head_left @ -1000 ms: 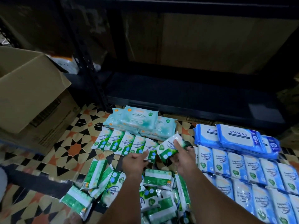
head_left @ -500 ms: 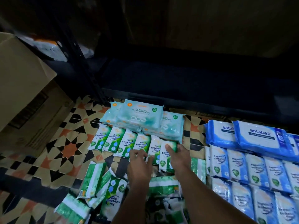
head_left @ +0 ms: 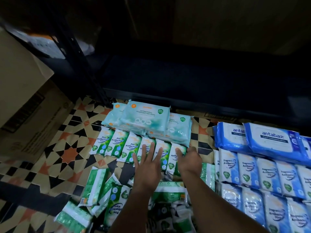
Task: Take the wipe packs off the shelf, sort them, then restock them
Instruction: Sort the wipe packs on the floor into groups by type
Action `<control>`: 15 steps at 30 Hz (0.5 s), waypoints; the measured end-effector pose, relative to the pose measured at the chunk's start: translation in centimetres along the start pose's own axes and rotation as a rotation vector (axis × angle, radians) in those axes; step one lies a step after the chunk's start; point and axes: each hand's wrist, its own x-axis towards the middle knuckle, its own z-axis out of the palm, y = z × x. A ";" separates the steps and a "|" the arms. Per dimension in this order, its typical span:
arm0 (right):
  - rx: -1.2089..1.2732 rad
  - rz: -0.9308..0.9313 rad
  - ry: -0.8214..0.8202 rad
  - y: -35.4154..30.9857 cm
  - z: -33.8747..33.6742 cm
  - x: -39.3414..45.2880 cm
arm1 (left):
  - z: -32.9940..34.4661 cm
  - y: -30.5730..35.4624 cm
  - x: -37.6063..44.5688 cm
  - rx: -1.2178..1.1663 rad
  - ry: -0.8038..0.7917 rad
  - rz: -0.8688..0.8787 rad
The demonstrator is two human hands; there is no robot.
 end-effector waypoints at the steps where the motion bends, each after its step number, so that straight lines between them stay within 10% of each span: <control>1: 0.029 -0.008 -0.006 0.1 0.0 0.1 | -0.1 0.0 0.1 0.010 -0.020 0.000; 15: 0.198 0.016 -0.011 0.5 0.5 -0.9 | -0.2 0.0 0.8 -0.031 -0.040 0.001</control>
